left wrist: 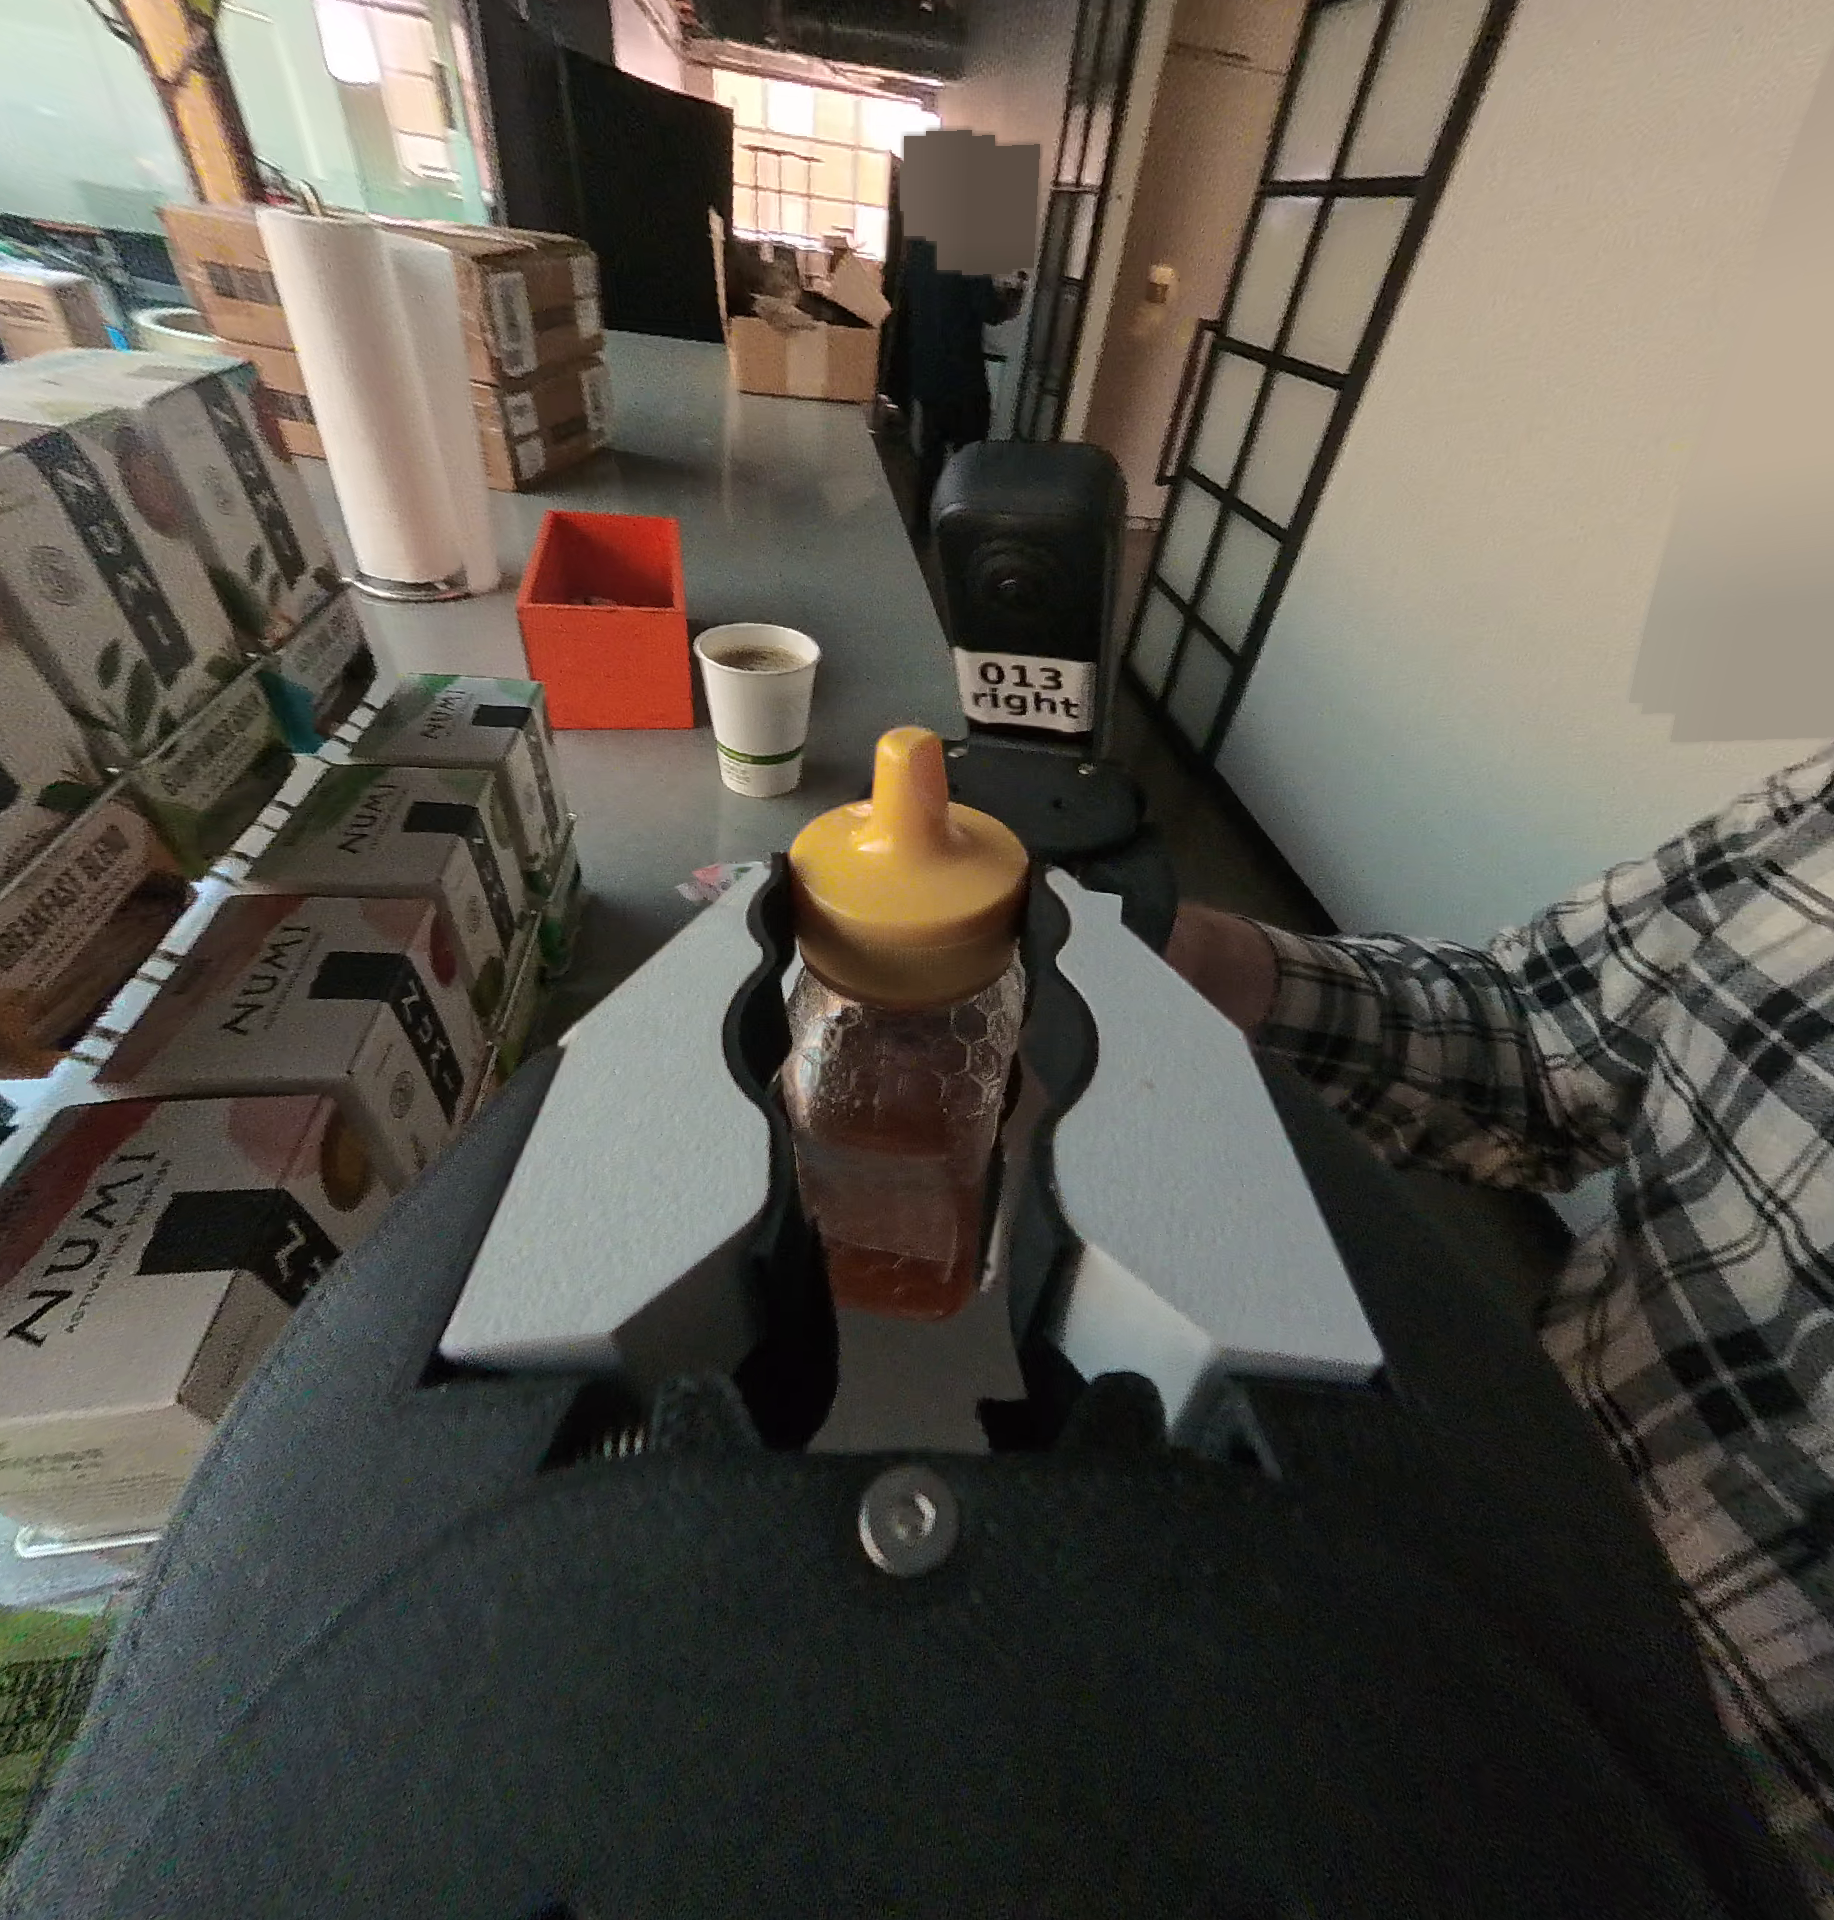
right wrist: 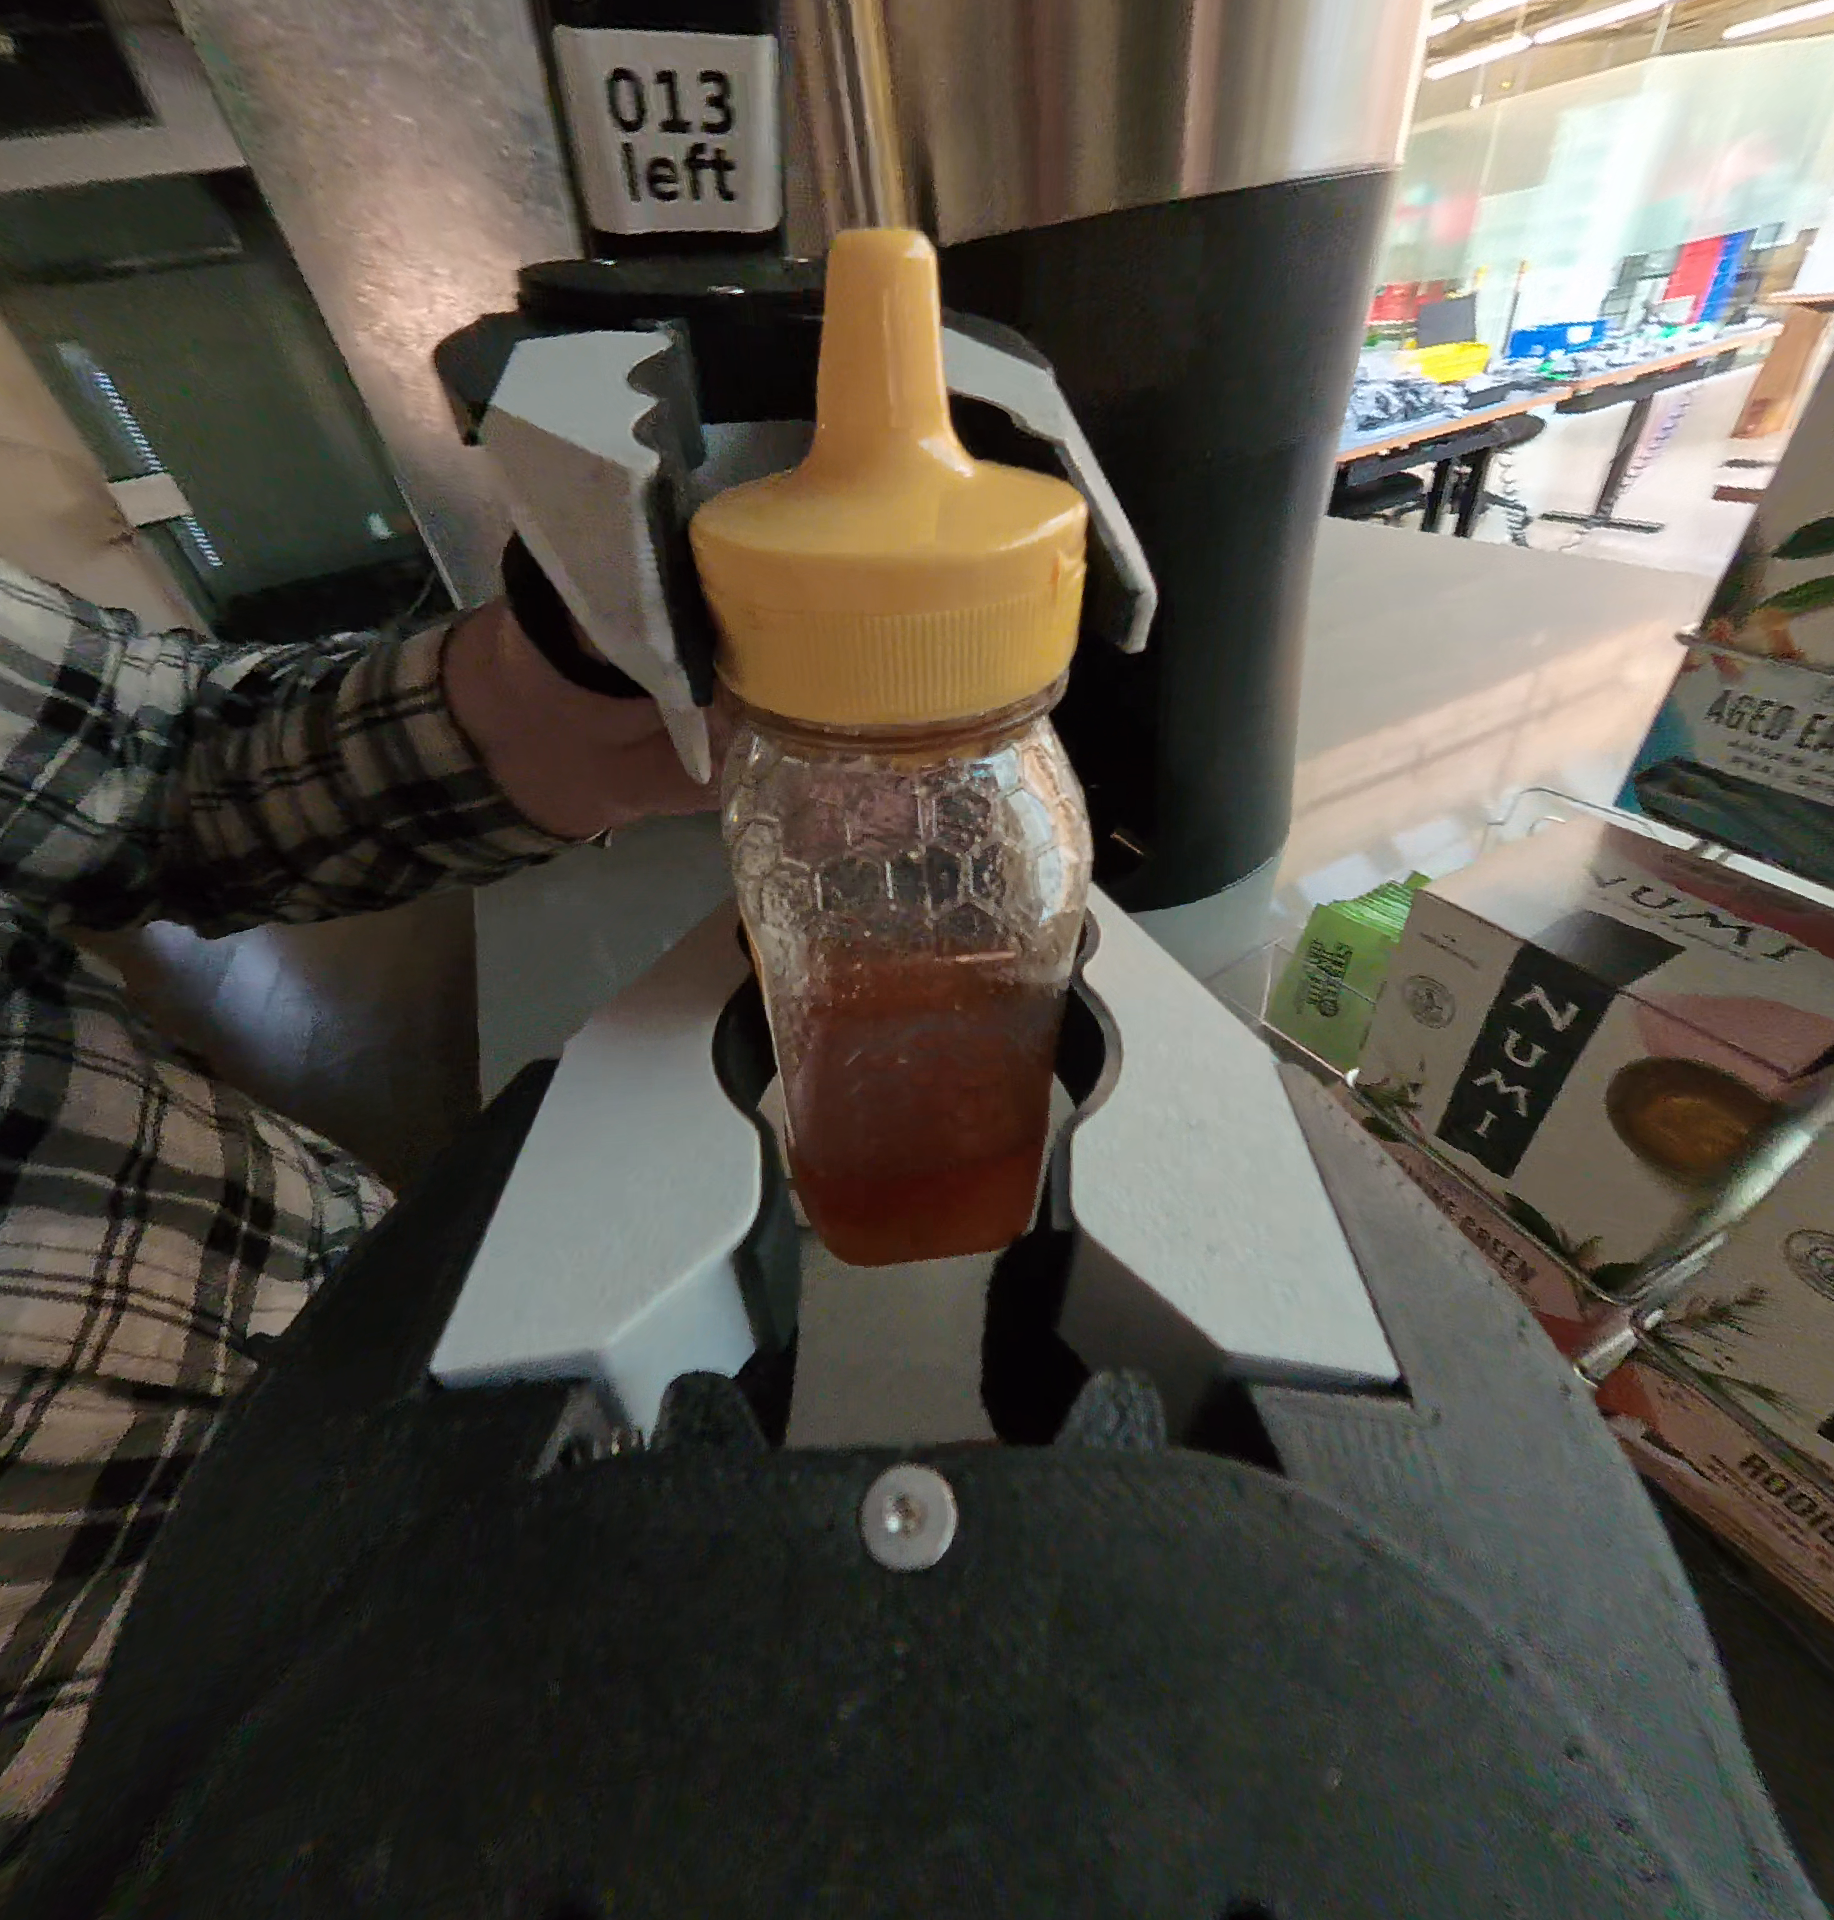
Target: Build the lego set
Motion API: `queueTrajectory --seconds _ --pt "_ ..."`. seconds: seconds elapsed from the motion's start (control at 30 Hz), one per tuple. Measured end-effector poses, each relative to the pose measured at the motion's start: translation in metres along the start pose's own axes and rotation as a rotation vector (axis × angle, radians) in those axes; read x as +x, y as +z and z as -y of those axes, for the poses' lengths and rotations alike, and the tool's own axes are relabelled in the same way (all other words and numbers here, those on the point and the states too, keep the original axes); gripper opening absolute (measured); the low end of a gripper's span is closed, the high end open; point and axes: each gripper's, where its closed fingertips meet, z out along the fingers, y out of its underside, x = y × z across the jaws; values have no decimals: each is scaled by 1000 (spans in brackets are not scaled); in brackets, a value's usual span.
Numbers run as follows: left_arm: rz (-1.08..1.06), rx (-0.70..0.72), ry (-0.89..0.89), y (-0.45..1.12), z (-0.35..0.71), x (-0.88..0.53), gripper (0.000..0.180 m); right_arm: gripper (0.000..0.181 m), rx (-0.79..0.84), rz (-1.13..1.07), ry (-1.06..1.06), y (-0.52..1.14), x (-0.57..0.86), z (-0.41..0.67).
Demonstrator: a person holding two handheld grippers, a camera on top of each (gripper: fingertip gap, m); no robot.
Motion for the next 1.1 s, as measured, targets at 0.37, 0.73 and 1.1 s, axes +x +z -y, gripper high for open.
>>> queueTrajectory --seconds 0.37,0.73,1.1 --pt "419 50 20 -2 -2 -35 42 49 -91 -431 -72 1 47 -4" --pt "-80 -141 24 -3 -6 5 61 52 -82 164 -1 -7 -18 -10" --pt "240 -116 -117 5 -24 -24 44 51 -199 -222 3 -4 26 -28"
